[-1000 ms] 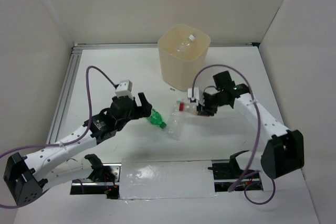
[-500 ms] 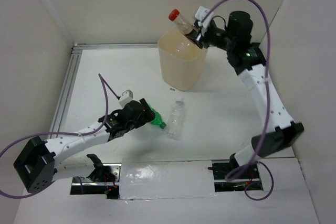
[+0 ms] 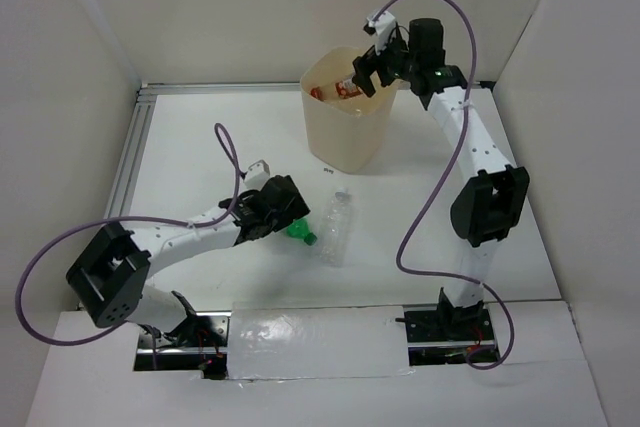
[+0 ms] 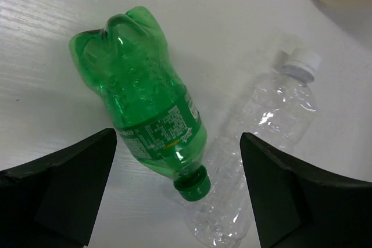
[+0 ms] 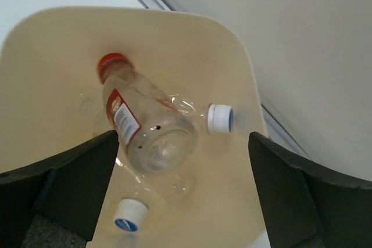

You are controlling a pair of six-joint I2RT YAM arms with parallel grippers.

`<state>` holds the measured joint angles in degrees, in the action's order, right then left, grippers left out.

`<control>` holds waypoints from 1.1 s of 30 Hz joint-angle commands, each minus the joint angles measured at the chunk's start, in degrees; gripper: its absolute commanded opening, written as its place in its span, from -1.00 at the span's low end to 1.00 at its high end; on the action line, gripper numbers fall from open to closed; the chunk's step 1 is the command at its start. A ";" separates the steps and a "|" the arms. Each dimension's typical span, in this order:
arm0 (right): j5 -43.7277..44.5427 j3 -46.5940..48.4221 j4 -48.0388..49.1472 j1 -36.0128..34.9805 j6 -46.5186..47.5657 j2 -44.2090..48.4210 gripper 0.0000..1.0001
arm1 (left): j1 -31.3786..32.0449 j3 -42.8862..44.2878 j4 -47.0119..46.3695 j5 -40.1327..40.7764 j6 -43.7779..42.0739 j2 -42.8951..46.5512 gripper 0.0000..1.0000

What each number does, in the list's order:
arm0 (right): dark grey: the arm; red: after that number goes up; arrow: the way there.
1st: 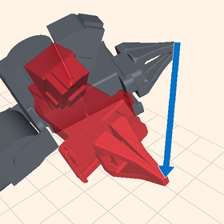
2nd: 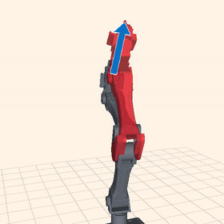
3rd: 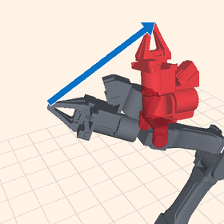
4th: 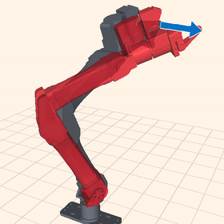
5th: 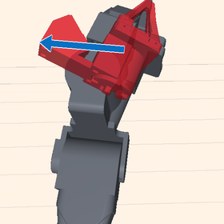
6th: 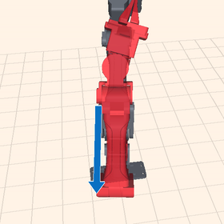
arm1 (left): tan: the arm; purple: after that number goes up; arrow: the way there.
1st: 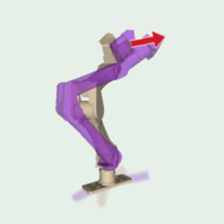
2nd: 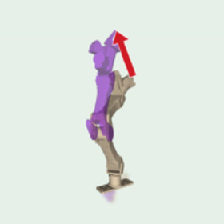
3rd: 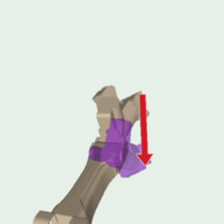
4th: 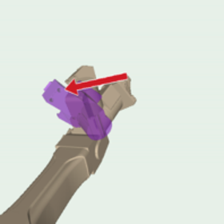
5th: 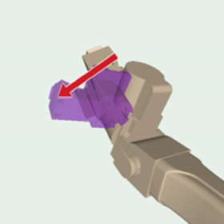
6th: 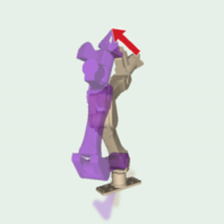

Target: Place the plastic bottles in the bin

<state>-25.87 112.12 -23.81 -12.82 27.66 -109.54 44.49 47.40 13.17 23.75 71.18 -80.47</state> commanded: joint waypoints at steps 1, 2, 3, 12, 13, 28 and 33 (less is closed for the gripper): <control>-4.45 2.33 0.26 1.39 -4.19 7.83 0.99 | -0.19 2.35 2.39 2.00 1.77 -3.45 1.00; -5.15 1.27 0.26 1.39 -4.98 9.50 0.99 | -0.19 2.35 2.39 2.00 1.77 -4.25 1.00; -7.25 -0.13 0.26 1.92 -6.29 13.34 0.99 | -0.19 3.65 2.39 2.61 1.77 -5.22 0.98; -27.46 -32.37 -5.44 6.40 4.64 43.65 0.78 | 1.38 7.44 4.50 2.62 -1.11 -9.46 -0.21; -28.09 -35.27 -7.28 7.01 7.03 46.23 0.68 | 1.39 8.14 4.50 3.23 -2.52 -8.23 -0.33; -18.86 -65.89 -12.30 7.55 0.46 62.09 1.00 | 1.31 38.88 -18.61 2.98 -39.71 -2.83 -0.75; -18.69 -65.88 -10.73 8.16 -0.94 58.40 1.00 | -2.21 56.96 -23.54 5.16 -42.17 -18.19 -0.66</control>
<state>-44.10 45.10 -34.65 -4.97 27.88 -50.41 43.75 96.66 -3.53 26.83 33.91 -91.07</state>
